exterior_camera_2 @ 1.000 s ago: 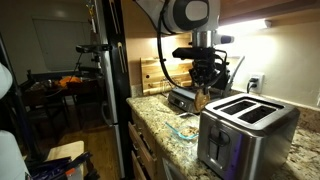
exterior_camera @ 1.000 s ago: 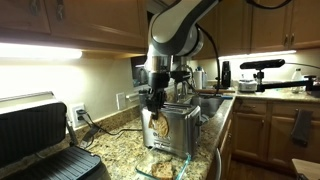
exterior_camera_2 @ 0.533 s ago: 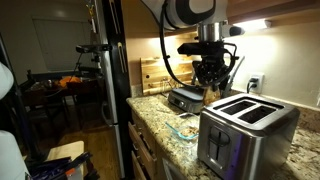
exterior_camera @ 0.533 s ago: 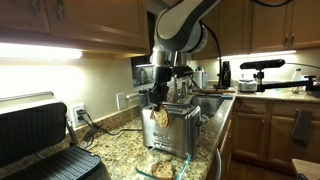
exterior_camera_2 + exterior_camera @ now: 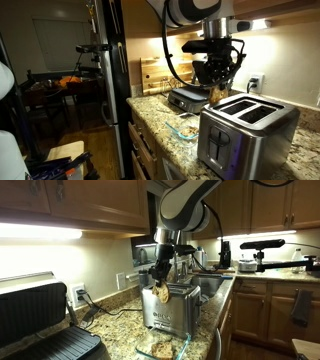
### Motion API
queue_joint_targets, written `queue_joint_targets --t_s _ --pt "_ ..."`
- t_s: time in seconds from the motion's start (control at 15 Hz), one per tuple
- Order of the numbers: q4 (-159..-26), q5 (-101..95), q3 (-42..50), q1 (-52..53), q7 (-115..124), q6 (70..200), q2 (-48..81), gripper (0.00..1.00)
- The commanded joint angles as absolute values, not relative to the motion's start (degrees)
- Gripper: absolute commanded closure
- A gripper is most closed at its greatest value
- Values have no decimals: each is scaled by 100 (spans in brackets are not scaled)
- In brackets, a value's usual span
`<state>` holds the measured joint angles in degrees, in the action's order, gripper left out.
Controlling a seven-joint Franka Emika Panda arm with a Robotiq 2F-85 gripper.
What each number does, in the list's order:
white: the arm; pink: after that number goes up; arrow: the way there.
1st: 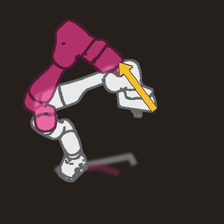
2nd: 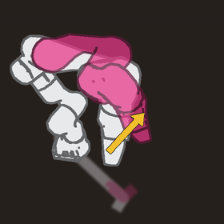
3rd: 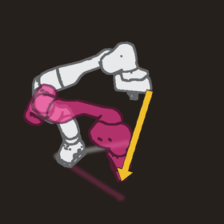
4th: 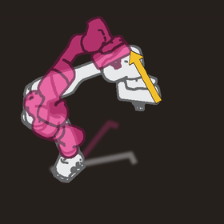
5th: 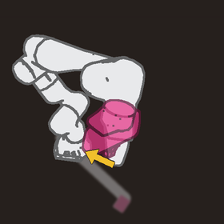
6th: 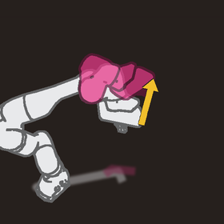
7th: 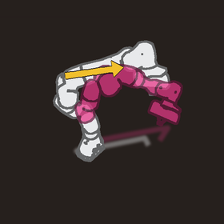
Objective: Put a slice of bread in the toaster
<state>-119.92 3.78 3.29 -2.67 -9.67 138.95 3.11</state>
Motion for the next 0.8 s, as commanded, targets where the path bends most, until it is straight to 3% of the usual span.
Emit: queue_joint_targets --t_s 0.0,0.73 --pt "-12259 211 347 -309 -726 14008 -56 92" --pt "-12348 202 433 -391 -668 14061 -481 92"
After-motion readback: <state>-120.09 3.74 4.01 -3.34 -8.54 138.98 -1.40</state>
